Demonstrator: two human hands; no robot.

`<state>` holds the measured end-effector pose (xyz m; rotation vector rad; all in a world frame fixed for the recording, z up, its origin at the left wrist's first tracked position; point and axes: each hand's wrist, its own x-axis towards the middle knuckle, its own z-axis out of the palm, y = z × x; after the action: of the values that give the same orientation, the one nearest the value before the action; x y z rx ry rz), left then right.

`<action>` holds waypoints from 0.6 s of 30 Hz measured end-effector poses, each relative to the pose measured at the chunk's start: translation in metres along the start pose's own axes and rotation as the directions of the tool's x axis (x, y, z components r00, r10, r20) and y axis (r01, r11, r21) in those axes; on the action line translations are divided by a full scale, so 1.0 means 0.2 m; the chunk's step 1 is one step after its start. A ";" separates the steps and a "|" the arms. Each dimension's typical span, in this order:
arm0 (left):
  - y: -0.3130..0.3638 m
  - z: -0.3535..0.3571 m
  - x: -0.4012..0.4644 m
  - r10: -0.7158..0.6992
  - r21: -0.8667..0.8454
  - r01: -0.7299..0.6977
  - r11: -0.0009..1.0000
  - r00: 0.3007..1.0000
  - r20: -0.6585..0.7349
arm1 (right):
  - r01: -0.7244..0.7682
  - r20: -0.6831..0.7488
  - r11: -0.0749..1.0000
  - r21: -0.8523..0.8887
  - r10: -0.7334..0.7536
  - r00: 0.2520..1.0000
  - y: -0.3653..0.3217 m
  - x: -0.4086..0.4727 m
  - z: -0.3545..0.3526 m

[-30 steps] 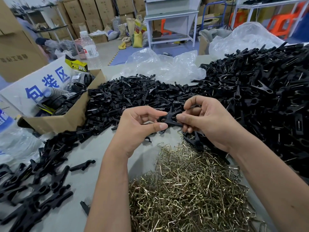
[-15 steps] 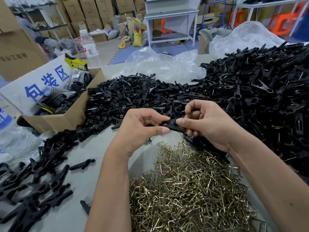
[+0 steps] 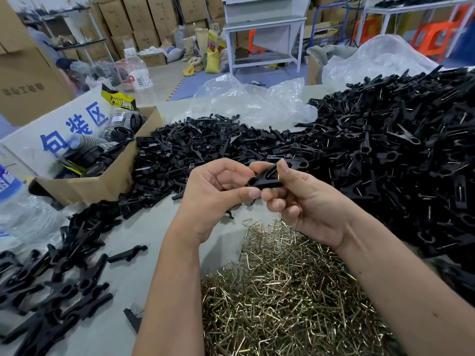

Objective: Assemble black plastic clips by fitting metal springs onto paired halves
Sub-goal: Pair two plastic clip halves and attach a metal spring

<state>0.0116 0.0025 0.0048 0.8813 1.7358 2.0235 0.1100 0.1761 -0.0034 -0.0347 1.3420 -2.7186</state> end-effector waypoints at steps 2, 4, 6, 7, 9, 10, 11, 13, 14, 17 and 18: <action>0.00 0.00 0.00 -0.009 -0.010 0.009 1.000 1.000 -0.009 | -0.031 0.032 0.997 0.067 0.029 0.999 0.00 0.00 -0.02; -0.01 -0.01 0.01 -0.015 -0.006 0.015 1.000 1.000 -0.025 | -0.062 0.076 0.991 0.118 0.053 0.996 0.00 0.00 -0.03; 0.00 -0.01 0.01 -0.018 0.006 0.018 1.000 1.000 -0.024 | -0.086 0.104 0.983 0.162 0.070 0.992 0.00 0.00 -0.03; 0.00 -0.01 0.01 -0.018 0.006 0.018 1.000 1.000 -0.019 | -0.098 0.111 0.980 0.176 0.079 0.991 0.00 0.00 -0.03; 0.00 -0.01 0.01 -0.011 -0.005 0.011 1.000 1.000 0.000 | -0.116 0.130 0.978 0.176 0.094 0.987 0.00 -0.01 -0.03; 0.00 -0.02 0.01 -0.007 -0.009 0.007 1.000 1.000 0.010 | -0.120 0.143 0.979 0.163 0.097 0.985 -0.01 -0.01 -0.03; 0.00 -0.02 0.00 -0.002 -0.009 0.002 1.000 1.000 0.019 | -0.122 0.160 0.981 0.153 0.097 0.982 -0.02 -0.02 -0.03; 0.00 -0.02 0.00 0.000 -0.007 0.000 1.000 0.999 0.032 | -0.143 0.202 0.966 0.216 0.099 0.974 -0.03 -0.02 -0.02; 0.01 -0.02 0.00 0.001 -0.004 -0.001 1.000 0.999 0.036 | -0.176 0.229 0.937 0.301 0.108 0.967 -0.03 -0.02 -0.01; 0.02 -0.03 0.00 -0.010 0.038 0.009 0.999 0.999 0.037 | -0.269 0.272 0.812 0.518 0.142 0.952 -0.01 -0.01 0.01; 0.02 -0.04 0.00 -0.023 0.060 0.021 0.998 0.999 0.035 | -0.272 0.254 0.801 0.533 0.155 0.955 -0.01 -0.01 0.01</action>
<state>0.0069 -0.0041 0.0081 0.9073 1.7877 1.9395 0.1123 0.1761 -0.0007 -0.0933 0.4186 -2.7049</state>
